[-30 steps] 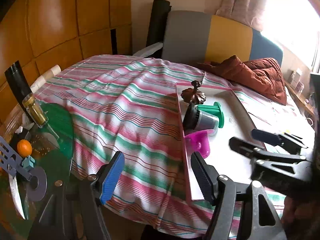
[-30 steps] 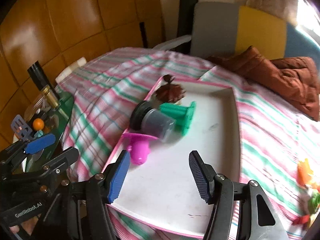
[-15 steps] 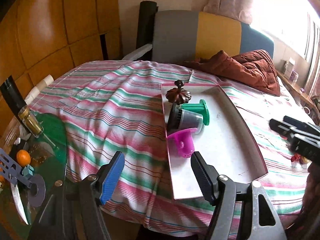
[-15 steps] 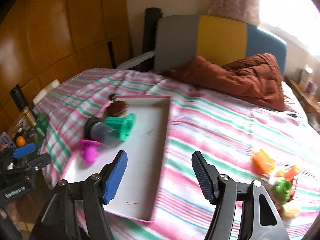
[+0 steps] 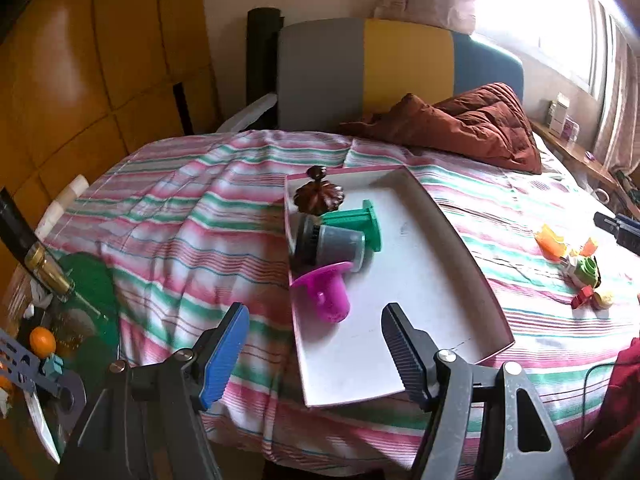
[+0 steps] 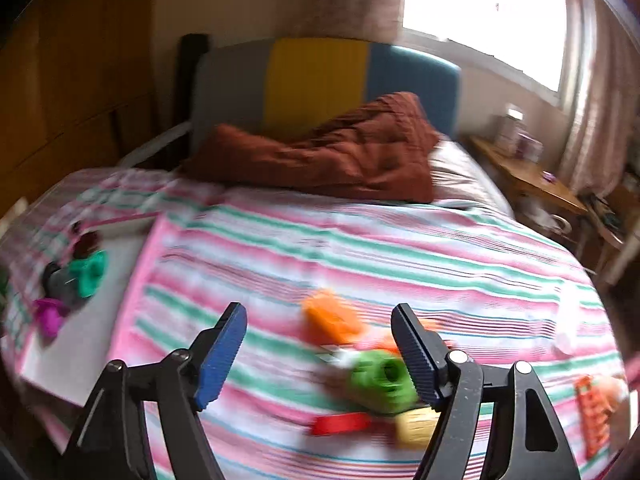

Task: Organize rigid objects
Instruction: 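Move the left gripper to the red block and grasp it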

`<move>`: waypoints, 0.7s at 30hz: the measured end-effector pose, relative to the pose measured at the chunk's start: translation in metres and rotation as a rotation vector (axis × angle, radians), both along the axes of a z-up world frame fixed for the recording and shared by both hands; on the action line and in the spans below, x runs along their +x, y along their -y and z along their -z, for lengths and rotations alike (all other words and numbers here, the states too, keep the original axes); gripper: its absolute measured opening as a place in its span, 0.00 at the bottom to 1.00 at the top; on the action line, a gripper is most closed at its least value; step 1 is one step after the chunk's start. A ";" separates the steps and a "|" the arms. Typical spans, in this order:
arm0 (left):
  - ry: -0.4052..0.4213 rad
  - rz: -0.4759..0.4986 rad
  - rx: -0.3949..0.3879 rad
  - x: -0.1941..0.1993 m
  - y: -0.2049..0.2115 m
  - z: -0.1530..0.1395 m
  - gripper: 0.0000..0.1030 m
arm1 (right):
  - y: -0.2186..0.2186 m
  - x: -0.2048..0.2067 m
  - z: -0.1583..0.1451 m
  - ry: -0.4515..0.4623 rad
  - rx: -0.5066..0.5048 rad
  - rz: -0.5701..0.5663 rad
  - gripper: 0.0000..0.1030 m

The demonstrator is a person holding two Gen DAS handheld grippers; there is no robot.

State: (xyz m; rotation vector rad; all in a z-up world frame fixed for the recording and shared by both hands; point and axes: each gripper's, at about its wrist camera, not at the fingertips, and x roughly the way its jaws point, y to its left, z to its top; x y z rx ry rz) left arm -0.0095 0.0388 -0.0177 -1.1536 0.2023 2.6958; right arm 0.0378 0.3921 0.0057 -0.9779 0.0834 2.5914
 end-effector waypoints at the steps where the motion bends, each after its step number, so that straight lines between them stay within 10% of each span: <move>1: -0.001 0.005 0.000 0.000 -0.002 -0.001 0.68 | -0.013 0.004 0.000 -0.008 0.009 0.032 0.76; 9: -0.007 0.068 -0.025 -0.002 -0.031 -0.005 0.68 | -0.095 0.035 0.022 -0.011 -0.071 0.328 0.77; 21: 0.007 0.228 -0.064 0.003 -0.099 -0.002 0.68 | -0.113 0.046 0.016 -0.052 -0.156 0.396 0.81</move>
